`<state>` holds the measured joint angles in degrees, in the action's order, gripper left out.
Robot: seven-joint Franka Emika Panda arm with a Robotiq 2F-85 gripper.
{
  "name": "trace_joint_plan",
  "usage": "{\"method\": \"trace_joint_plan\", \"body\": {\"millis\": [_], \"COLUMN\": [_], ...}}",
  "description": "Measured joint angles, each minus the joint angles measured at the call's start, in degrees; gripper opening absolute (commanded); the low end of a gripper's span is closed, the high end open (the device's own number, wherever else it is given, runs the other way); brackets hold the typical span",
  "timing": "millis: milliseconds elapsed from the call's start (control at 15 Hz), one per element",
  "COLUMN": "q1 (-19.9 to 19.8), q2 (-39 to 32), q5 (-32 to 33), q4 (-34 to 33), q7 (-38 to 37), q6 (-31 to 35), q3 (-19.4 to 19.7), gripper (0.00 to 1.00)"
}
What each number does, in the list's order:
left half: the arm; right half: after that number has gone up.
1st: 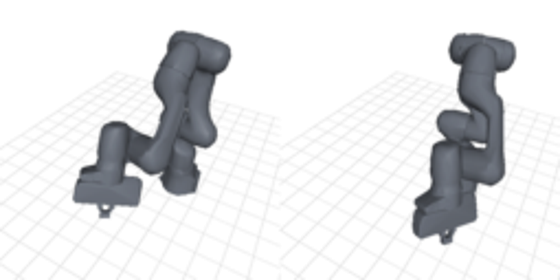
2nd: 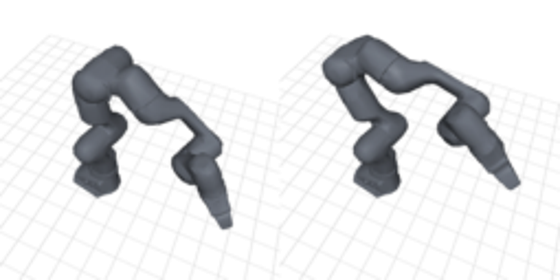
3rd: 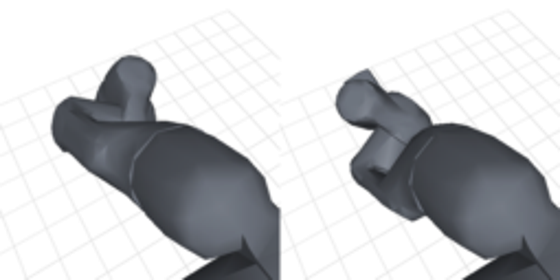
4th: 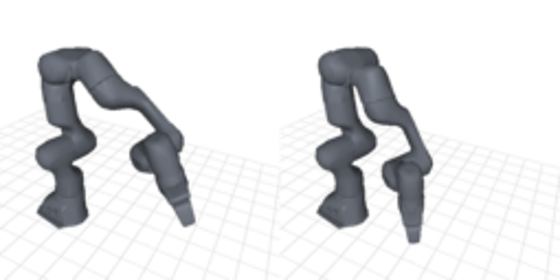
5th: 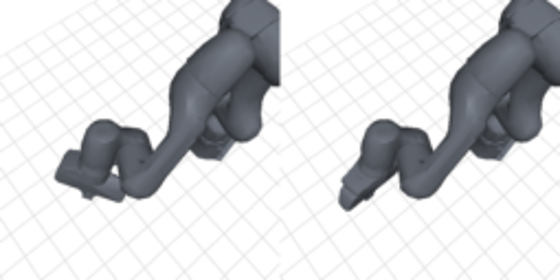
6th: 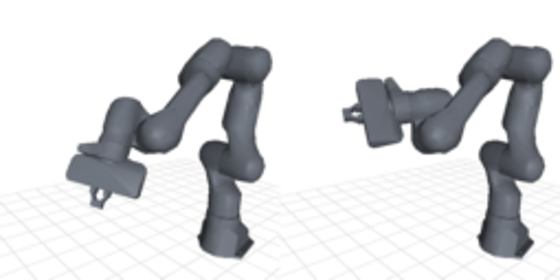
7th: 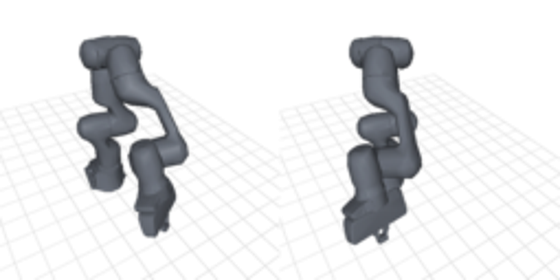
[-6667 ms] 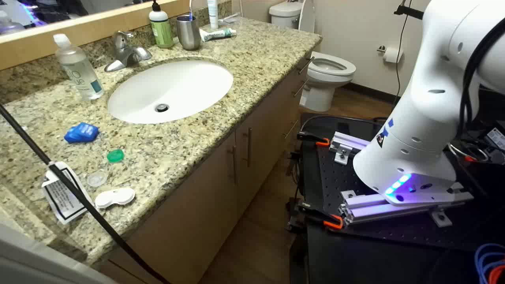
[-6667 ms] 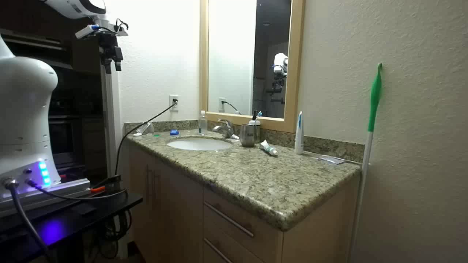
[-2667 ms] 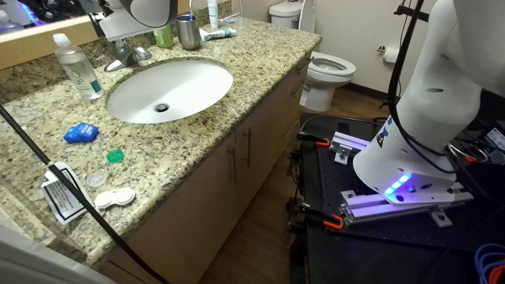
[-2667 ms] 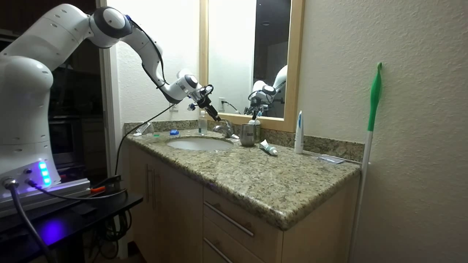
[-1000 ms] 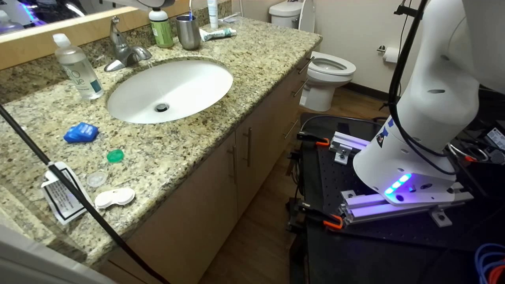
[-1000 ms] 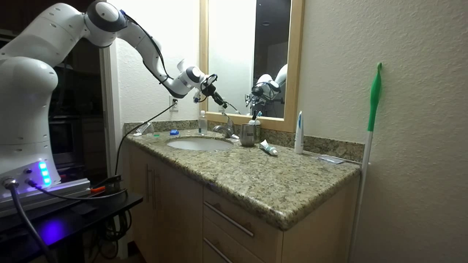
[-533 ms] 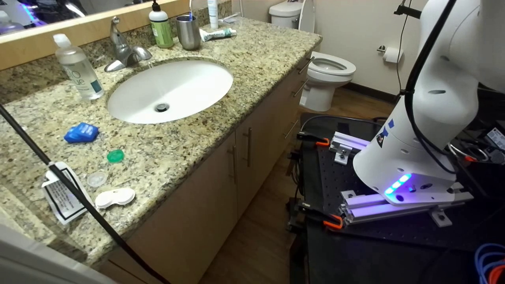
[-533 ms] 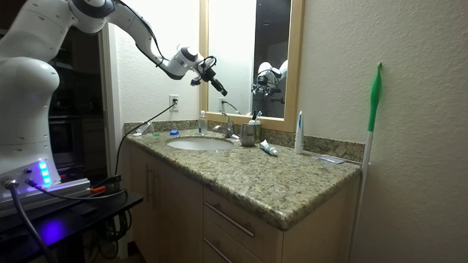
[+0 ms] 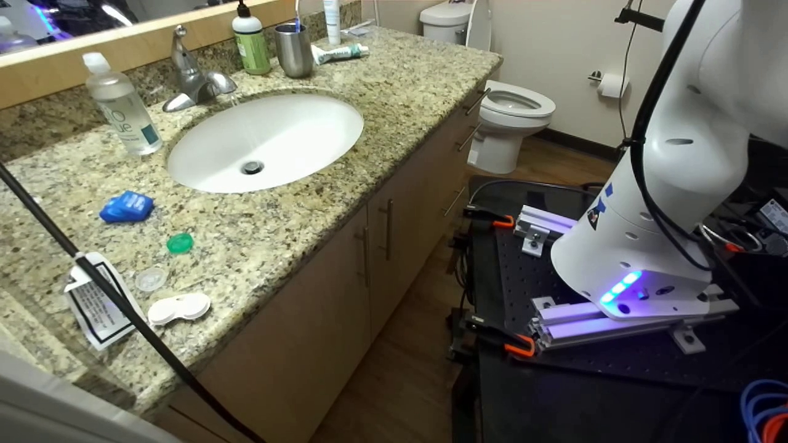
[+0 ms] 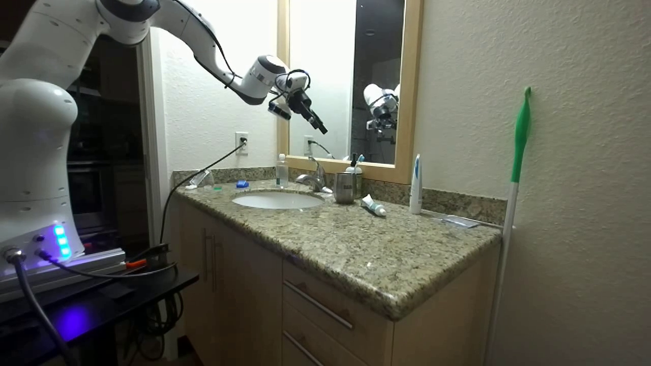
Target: Open the faucet, take the toothbrush and put it on the table, pick it and put it back in the cup, then close the faucet
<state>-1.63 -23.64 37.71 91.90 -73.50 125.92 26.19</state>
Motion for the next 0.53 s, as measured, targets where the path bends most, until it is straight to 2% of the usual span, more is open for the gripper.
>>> {"method": "trace_joint_plan", "body": {"millis": [333, 533], "q1": [-0.9, -2.4], "q2": [-2.9, -6.2], "q5": [0.5, 2.0], "q4": [-0.8, -4.1], "q7": [-2.7, -10.4], "q6": [-0.1, 0.6], "q3": [-1.2, -1.2], "gripper": [1.00, 1.00]}}
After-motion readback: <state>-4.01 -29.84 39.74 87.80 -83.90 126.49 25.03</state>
